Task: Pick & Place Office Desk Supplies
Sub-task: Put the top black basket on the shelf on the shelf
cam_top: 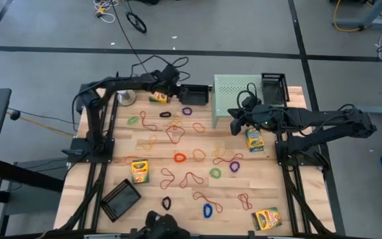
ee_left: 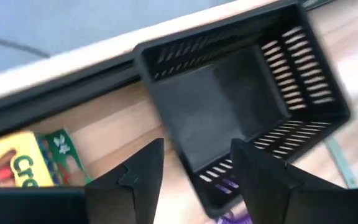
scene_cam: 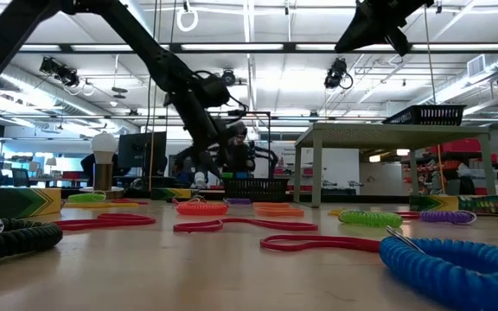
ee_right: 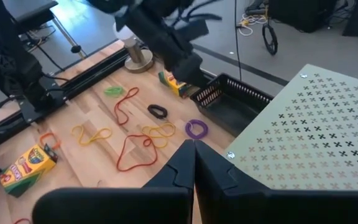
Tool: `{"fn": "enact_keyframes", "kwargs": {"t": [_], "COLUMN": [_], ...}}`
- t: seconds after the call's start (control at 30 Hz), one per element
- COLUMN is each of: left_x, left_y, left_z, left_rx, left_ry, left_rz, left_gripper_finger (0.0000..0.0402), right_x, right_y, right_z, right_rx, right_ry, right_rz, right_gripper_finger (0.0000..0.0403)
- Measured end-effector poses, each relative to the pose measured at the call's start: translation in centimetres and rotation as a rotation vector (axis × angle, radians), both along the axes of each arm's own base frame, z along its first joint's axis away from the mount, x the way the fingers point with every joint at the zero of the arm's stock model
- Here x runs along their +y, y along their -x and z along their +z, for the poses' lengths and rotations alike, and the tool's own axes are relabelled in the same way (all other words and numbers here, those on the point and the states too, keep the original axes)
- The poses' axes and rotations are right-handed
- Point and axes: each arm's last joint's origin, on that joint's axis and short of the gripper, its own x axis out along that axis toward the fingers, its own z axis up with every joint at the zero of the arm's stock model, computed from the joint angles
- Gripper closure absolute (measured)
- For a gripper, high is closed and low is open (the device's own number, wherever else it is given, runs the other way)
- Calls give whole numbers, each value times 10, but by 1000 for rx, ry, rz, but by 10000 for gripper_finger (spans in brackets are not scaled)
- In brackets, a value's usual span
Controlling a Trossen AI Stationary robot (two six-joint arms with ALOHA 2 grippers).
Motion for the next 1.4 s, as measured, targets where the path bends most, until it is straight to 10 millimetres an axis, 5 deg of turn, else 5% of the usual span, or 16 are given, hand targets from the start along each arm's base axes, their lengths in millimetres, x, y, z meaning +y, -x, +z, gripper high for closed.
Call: {"fn": "enact_keyframes", "kwargs": {"t": [0.17,0.5,0.8,1.13,1.4], "left_x": [4,4,1,-68,-125], "left_y": [1,6,47,81,45], "left_z": [-11,-1,61,140,132], "left_rx": [-7,26,17,-130,-127], "left_ry": [61,9,-90,-195,-96], "left_rz": [31,-33,-186,-670,-849], "left_gripper_finger": [228,386,388,388,387], "right_x": [0,0,0,0,0], "right_y": [0,0,0,0,0], "right_z": [1,1,1,1,1], "right_rx": [-11,-7,-5,0,-1], "right_ry": [2,9,11,17,16], "right_rz": [-4,-1,0,4,4], "right_gripper_finger": [396,396,396,396,396]}}
